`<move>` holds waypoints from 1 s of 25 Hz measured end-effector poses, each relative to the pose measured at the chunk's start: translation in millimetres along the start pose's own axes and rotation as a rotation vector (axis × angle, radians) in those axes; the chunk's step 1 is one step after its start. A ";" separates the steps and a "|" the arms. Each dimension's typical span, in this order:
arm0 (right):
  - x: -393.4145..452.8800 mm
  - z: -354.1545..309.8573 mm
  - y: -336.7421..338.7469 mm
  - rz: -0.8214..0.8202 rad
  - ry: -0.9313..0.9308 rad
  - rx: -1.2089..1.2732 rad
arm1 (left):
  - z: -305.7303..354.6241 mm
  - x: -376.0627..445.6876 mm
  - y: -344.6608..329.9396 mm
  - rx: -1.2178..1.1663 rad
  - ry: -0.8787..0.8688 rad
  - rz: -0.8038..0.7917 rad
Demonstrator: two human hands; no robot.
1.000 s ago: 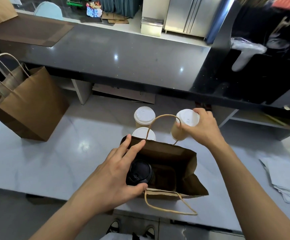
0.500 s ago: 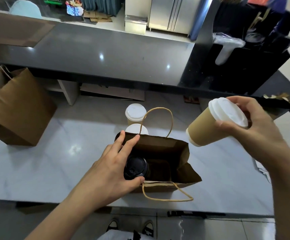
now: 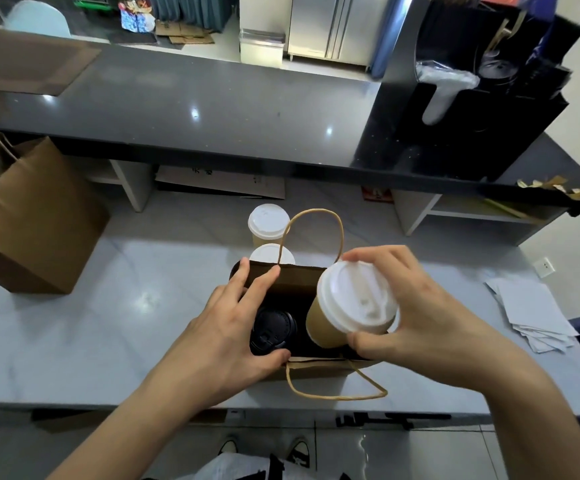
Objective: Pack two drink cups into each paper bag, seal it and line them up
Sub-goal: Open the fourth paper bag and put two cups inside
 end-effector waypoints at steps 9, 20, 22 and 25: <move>23.4 13.3 -41.5 -0.060 -0.096 -0.400 | 4.4 -3.9 -0.8 0.015 -0.001 -0.014; 27.1 -8.8 -51.1 -0.059 0.017 -0.443 | 7.3 -3.2 0.7 0.031 -0.009 -0.032; 27.9 -8.4 -54.6 -0.062 0.019 -0.461 | 7.6 -3.4 0.7 0.033 -0.010 -0.037; 31.4 -5.9 -63.8 -0.060 0.028 -0.513 | 7.5 -2.8 0.6 0.035 -0.009 -0.039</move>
Point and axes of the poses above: each hand's wrist, its own x-axis towards the middle knuckle, its own y-axis out of the back of the hand, z = x × y, the point moved 10 cm from there along x, towards the middle knuckle, and after that the axes turned 12 degrees about -y, right-handed, at the moved point
